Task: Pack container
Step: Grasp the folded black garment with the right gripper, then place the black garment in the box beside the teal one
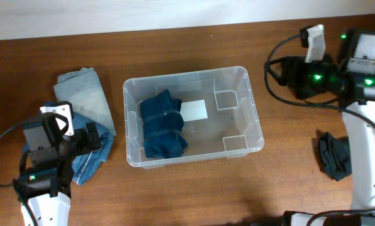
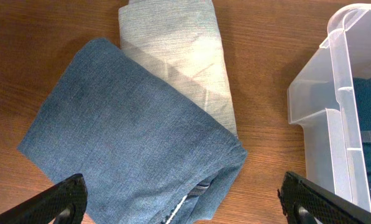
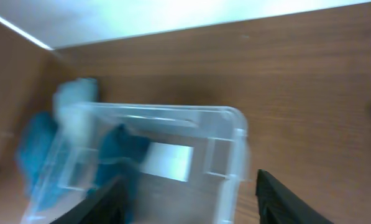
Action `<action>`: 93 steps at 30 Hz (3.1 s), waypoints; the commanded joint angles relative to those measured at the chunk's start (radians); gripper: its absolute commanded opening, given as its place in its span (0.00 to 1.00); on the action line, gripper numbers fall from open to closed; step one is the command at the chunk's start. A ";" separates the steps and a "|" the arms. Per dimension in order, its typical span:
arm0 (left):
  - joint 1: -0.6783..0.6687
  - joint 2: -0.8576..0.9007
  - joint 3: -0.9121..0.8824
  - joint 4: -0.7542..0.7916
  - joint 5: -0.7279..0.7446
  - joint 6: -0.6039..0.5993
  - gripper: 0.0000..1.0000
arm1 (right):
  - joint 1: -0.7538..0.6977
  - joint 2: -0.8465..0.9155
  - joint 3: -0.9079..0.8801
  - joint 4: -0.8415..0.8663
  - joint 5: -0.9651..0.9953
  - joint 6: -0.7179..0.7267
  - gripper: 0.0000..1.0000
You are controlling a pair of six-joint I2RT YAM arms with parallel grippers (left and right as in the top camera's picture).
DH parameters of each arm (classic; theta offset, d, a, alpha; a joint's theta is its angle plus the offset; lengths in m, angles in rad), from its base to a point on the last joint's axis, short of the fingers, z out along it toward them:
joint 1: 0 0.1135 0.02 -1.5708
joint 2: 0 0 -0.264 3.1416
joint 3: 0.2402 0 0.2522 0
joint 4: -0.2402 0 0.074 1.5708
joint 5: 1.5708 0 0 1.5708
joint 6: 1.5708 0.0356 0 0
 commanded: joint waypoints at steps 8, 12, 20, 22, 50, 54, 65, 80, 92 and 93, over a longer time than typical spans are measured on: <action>0.006 0.003 0.020 0.003 -0.003 -0.010 0.99 | -0.129 0.101 0.002 0.053 0.299 0.035 0.79; 0.006 0.003 0.020 0.003 -0.003 -0.010 0.99 | -0.234 0.216 0.001 0.080 0.265 0.217 0.96; 0.006 0.003 0.020 0.003 -0.003 -0.010 0.99 | -0.458 0.496 0.000 0.125 0.007 0.262 0.97; 0.006 0.003 0.020 0.003 -0.003 -0.010 0.99 | -0.480 0.553 0.000 0.132 -0.004 0.254 0.98; 0.006 0.003 0.020 0.019 -0.003 -0.010 0.99 | -0.420 0.822 -0.010 0.527 -0.082 0.406 0.93; 0.006 0.003 0.020 0.022 -0.003 -0.010 0.99 | -0.409 0.824 -0.010 0.544 -0.079 0.420 0.59; 0.006 0.003 0.020 0.026 -0.004 -0.009 0.99 | -0.410 0.805 -0.002 0.551 -0.175 0.419 0.04; 0.006 0.003 0.020 0.039 -0.004 -0.009 0.99 | -0.303 0.195 -0.002 0.272 -0.285 0.188 0.06; 0.006 0.003 0.020 0.052 -0.003 -0.010 0.99 | 0.162 0.008 -0.002 -0.186 -0.049 -0.058 0.09; 0.006 0.003 0.020 0.052 -0.003 -0.009 0.99 | 0.204 0.018 -0.004 -0.200 -0.022 -0.058 0.09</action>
